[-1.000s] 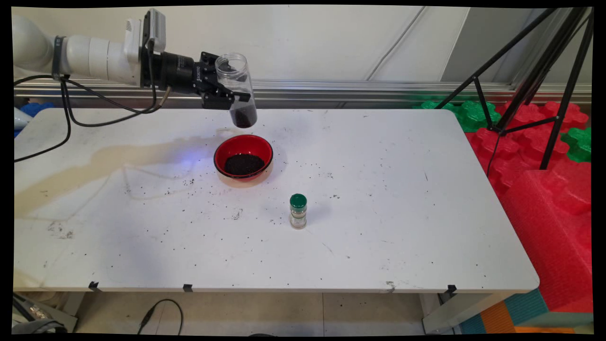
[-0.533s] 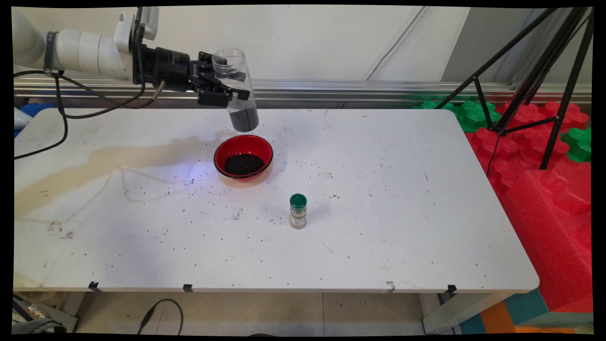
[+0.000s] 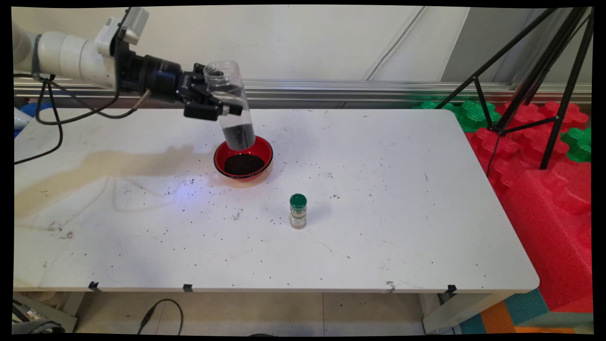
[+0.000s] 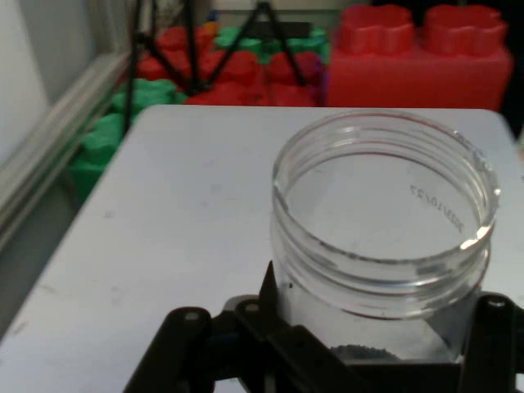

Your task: Place the picked object on the table

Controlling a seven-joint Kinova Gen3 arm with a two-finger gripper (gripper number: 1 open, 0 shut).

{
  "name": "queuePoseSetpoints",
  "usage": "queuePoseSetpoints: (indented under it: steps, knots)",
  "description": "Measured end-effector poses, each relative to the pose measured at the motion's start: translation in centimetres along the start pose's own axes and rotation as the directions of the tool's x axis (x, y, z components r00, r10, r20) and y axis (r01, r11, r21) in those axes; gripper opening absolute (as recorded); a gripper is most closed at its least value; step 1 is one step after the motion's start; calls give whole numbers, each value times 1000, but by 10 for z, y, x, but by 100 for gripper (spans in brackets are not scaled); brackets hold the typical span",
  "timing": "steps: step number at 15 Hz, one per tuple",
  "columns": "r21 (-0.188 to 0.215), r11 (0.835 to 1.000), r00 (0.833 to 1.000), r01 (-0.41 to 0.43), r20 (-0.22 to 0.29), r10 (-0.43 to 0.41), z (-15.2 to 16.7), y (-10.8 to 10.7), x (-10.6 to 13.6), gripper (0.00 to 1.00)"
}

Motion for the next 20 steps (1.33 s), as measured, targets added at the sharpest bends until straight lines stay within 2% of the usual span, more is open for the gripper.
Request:
queuePoseSetpoints:
  steps: [6,10,14,20]
  knots:
    - [-125,992,1000,-8,3,9,-11,28,-8,0]
    - [-179,984,999,-22,19,26,-14,40,-19,0]
    - [-207,978,998,-40,42,50,-13,48,-33,0]
    - [-225,973,995,-57,68,75,-4,54,-51,0]
